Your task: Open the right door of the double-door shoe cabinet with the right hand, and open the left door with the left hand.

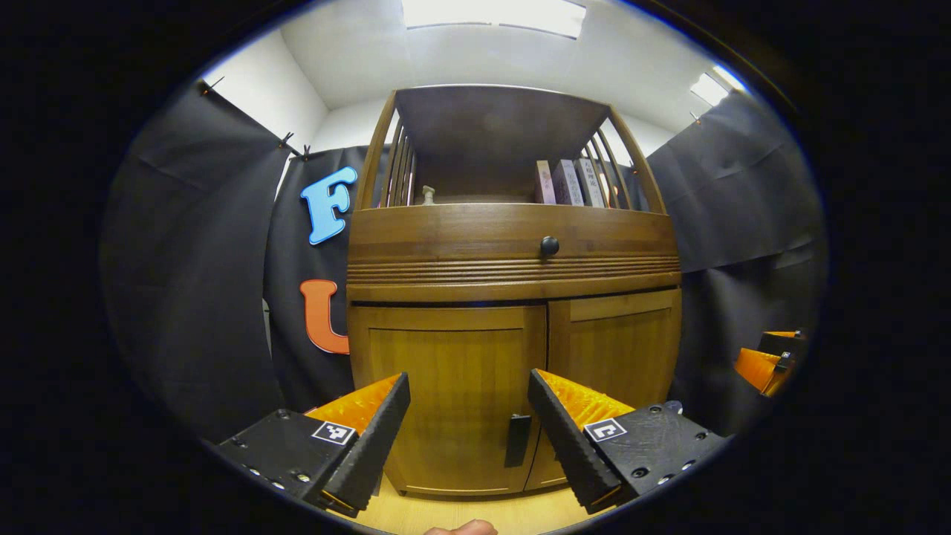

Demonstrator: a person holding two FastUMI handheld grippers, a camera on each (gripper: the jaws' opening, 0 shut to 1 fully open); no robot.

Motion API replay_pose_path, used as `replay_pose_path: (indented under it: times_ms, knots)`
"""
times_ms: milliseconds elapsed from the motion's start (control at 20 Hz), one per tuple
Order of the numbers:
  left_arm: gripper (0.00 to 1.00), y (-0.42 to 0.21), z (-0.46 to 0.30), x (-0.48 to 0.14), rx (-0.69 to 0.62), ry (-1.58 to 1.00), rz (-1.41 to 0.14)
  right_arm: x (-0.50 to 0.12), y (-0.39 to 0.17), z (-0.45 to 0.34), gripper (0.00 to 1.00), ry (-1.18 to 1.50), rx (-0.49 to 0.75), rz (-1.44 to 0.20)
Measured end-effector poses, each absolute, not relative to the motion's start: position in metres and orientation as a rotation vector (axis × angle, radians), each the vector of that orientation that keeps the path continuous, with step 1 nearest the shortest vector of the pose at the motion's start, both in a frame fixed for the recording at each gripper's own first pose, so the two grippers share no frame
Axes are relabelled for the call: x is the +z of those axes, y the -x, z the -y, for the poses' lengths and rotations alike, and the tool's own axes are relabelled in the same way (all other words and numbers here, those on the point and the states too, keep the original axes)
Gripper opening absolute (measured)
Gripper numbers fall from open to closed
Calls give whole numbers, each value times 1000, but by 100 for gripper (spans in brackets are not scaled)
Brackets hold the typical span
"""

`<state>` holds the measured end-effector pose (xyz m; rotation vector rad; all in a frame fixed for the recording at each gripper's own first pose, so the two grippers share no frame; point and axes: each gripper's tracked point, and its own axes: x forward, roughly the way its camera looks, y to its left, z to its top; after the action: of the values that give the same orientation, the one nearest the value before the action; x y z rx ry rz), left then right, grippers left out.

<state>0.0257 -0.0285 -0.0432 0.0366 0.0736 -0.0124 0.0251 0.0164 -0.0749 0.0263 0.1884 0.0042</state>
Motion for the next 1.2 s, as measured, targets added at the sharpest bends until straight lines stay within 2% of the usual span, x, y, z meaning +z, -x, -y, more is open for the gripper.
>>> replay_pose_path:
  times_ms: [250, 300, 350, 550, 600, 650, 700, 750, 850, 1200]
  knots:
    - [96, -24, 10, -79, 35, -28, -123, -107, -43, -54, 98, -24, 76, -247]
    - [100, -24, 9, -90, 38, -25, -140, -115, -46, -61, 99, -21, 92, -262]
    - [96, -25, 7, -97, 38, -18, -154, -121, -50, -69, 99, -16, 107, -278]
    - [96, -30, -1, -117, 21, -2, -182, -144, -66, -99, 99, -6, 167, -308]
    - [100, -31, -3, -123, 16, 1, -189, -152, -70, -106, 98, -3, 181, -319]
    - [96, -32, -4, -126, 14, 5, -191, -159, -78, -113, 99, 1, 189, -331]
    - [100, -33, -5, -131, 10, 10, -198, -166, -85, -121, 99, 5, 195, -350]
    - [96, -34, -5, -136, 5, 17, -205, -173, -91, -129, 99, 8, 206, -367]
    - [95, -36, -6, -146, -5, 25, -221, -190, -101, -140, 98, 15, 224, -396]
    - [95, -51, -4, -164, -41, 28, -217, -241, -135, -168, 94, 39, 238, -495]
